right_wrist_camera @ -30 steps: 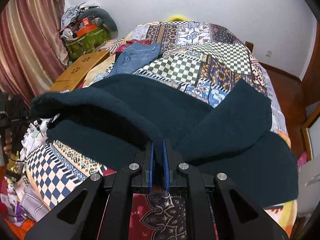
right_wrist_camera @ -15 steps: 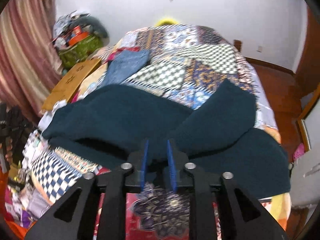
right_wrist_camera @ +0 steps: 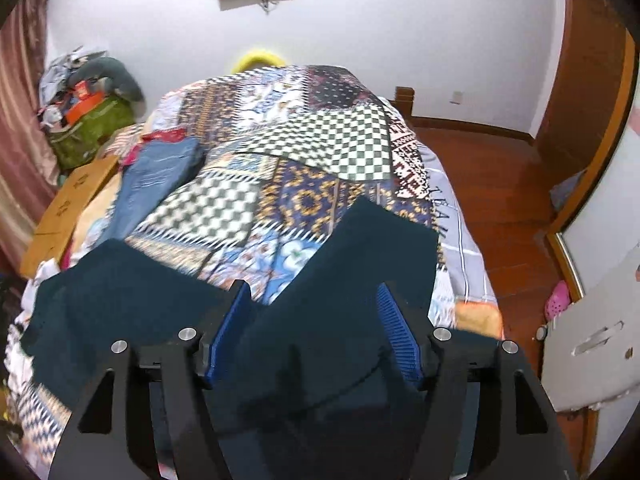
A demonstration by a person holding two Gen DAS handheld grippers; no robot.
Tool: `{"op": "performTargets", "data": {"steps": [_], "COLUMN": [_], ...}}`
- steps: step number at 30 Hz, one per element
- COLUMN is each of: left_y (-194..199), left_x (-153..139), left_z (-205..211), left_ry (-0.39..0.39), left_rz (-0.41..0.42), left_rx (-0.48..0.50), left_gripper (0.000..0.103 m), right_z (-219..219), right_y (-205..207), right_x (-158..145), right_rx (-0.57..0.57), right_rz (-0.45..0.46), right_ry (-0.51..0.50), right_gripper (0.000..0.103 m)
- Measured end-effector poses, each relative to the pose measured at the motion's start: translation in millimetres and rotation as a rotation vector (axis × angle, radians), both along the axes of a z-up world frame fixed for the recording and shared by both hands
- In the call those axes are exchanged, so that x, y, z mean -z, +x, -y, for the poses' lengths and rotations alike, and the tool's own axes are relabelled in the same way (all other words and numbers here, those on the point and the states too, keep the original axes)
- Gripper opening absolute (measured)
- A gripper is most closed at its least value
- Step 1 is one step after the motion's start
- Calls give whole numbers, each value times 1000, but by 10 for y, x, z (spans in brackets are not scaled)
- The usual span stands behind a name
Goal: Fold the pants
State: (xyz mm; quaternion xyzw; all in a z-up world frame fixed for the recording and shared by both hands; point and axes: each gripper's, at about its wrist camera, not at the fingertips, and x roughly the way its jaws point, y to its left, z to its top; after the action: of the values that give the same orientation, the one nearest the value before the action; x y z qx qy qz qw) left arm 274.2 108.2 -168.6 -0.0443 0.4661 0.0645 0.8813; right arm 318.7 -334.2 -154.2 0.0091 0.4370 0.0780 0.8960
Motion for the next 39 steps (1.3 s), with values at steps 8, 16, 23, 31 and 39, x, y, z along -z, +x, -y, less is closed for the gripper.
{"op": "performTargets", "data": {"steps": [8, 16, 23, 31, 39], "left_y": [682, 1041, 1173, 1139, 976], "left_x": [202, 467, 755, 797, 604], "left_z": [182, 287, 400, 648, 1073], "left_ry": [-13, 30, 60, 81, 67], "left_rz": [-44, -90, -153, -172, -165], "left_rx": [27, 42, 66, 124, 210], "left_gripper": [83, 83, 83, 83, 83], "right_z": [78, 149, 220, 282, 880], "right_y": [797, 1560, 1861, 1730, 1214], "right_x": [404, 918, 1368, 1322, 738], "right_rx": [48, 112, 146, 133, 190], "right_rz": [-101, -201, -287, -241, -156], "right_ry": [3, -17, 40, -18, 85], "right_gripper": [62, 62, 62, 21, 13]}}
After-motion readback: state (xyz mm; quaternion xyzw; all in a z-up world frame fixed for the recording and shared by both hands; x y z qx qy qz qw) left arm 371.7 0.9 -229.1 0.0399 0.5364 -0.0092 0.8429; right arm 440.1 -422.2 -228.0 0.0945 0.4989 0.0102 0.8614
